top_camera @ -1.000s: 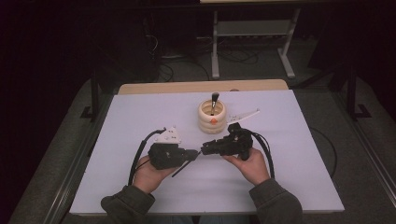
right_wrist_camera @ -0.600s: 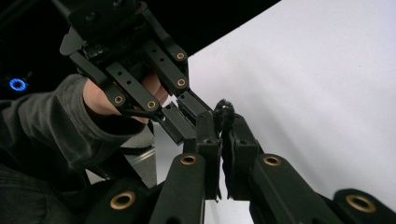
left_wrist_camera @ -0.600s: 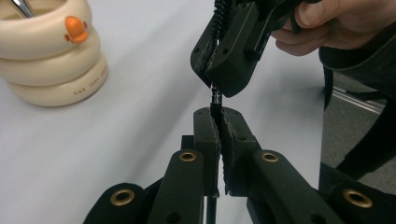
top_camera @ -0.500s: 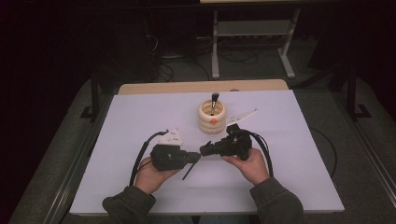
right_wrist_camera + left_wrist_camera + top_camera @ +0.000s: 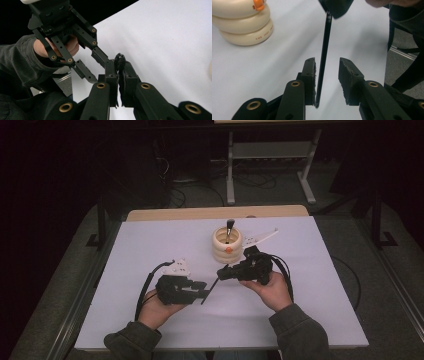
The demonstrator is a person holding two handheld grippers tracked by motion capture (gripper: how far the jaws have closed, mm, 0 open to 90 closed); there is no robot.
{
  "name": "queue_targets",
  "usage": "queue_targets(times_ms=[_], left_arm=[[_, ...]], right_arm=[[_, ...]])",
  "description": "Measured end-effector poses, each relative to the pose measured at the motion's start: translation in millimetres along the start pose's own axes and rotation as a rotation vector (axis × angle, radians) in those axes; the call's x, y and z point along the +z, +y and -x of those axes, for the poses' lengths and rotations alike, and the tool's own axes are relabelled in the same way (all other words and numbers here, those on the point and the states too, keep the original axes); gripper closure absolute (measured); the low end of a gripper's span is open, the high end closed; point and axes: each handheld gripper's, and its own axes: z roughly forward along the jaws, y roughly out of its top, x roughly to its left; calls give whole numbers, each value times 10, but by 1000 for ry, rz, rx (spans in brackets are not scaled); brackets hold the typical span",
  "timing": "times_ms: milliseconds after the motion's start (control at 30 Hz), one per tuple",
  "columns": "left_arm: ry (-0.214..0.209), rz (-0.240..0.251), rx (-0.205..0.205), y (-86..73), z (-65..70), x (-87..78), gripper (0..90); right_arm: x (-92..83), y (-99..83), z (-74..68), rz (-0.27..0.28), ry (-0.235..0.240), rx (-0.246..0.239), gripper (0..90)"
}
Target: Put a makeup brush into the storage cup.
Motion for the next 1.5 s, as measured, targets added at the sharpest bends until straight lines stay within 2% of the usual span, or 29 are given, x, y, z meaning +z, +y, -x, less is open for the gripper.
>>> queue_targets(times_ms=[200,233,633,867,1000,1167,1400,1433,1500], left_arm=[[10,-6,3,-59,-26,-27,652],[13,-3,-10,-71,-26,-31,648],[27,4,-26,-152,-71,-71,629],[38,-6,-13,-189,-96,-105,620],[41,2,-19,-206,-99,-118,618],[44,1,-19,-225,-105,-138,612],[48,14,-45,-260,-104,-153,601],[50,14,-34,-263,-116,-156,600],[52,13,-38,-270,-121,-160,595]], right_arm=[[-30,56,22,-8,-15,1,849],[-33,61,28,-7,-17,2,849],[-110,128,105,-5,-39,17,850],[-141,169,132,-12,-56,18,849],[-163,197,146,-15,-61,26,849],[-191,226,166,-15,-75,22,849],[-260,308,188,-7,-93,12,849],[-268,319,193,-8,-95,15,849],[-283,341,206,-11,-103,18,849]])
